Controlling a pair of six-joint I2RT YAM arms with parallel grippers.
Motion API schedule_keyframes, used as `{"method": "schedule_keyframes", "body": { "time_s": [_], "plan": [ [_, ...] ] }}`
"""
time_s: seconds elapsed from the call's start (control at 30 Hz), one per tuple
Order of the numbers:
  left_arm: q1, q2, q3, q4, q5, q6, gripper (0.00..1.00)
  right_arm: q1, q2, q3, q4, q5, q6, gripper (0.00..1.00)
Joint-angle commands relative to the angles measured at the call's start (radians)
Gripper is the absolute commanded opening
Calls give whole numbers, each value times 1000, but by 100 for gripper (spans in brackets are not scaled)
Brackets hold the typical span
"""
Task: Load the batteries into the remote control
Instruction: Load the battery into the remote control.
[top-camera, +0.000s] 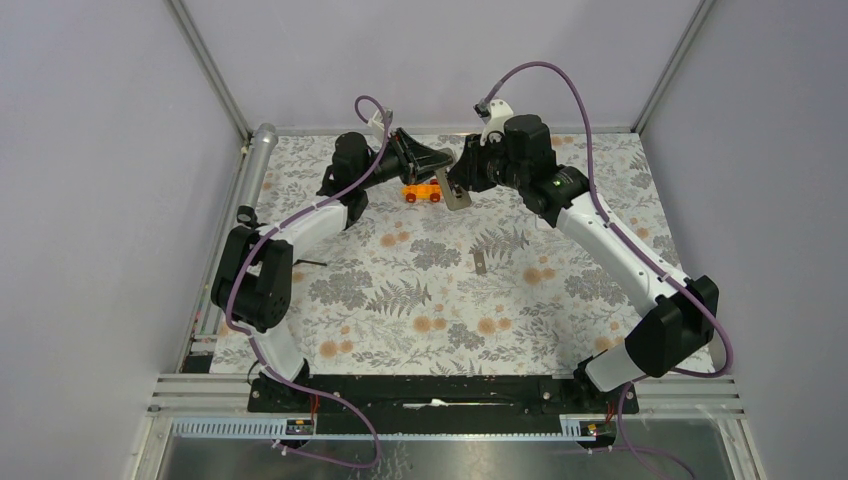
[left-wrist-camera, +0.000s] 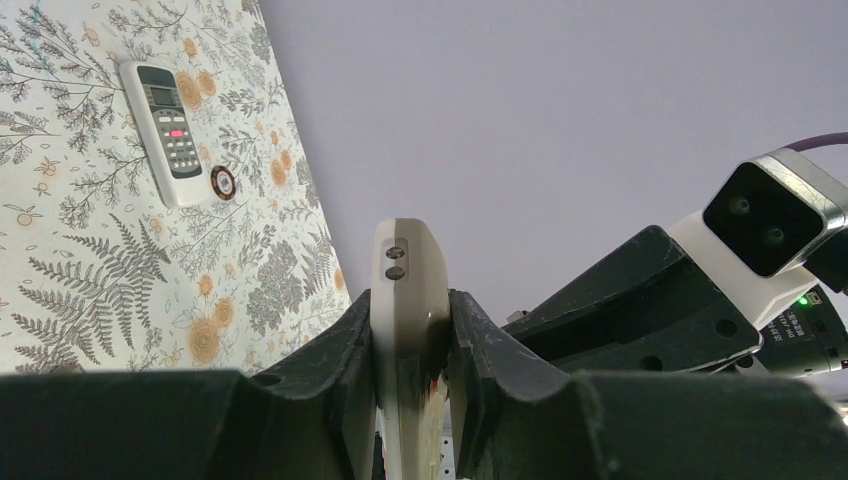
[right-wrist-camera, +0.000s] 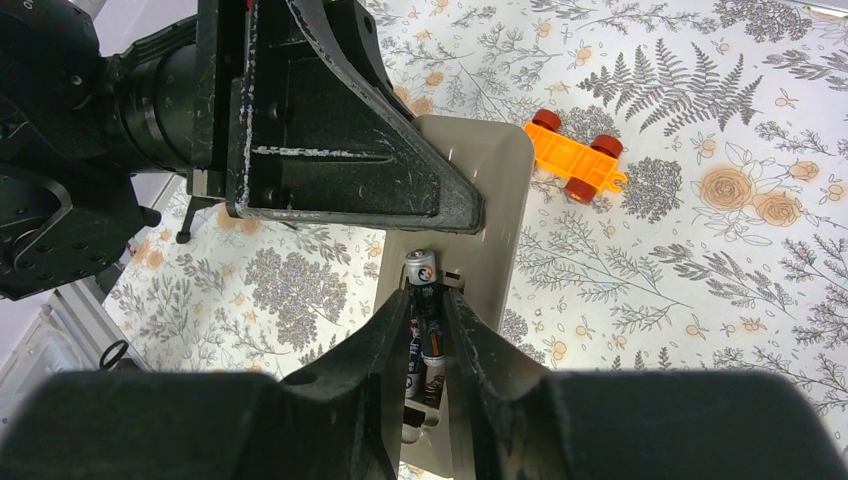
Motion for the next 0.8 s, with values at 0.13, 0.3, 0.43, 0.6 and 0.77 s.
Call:
{"method": "schedule_keyframes", "body": {
  "time_s": [0.13,0.3,0.43,0.6,0.77],
  "plan": [
    [-1,-21,53,97,10,-12,0,8,-11,18,-5,0,4,28],
    [4,-30,49,81,6,19,0,8,-9,65,-56,6,50,31],
    [11,-43,47,62,-1,70,0,8,-12,101,-101,16,96,47],
    [21,-58,37,53,-11,129,0,5,-61,105,-77,77,178,99],
    [32,-65,29,114,-12,128,0,-61,-53,97,-18,-89,378,100]
  ]
}}
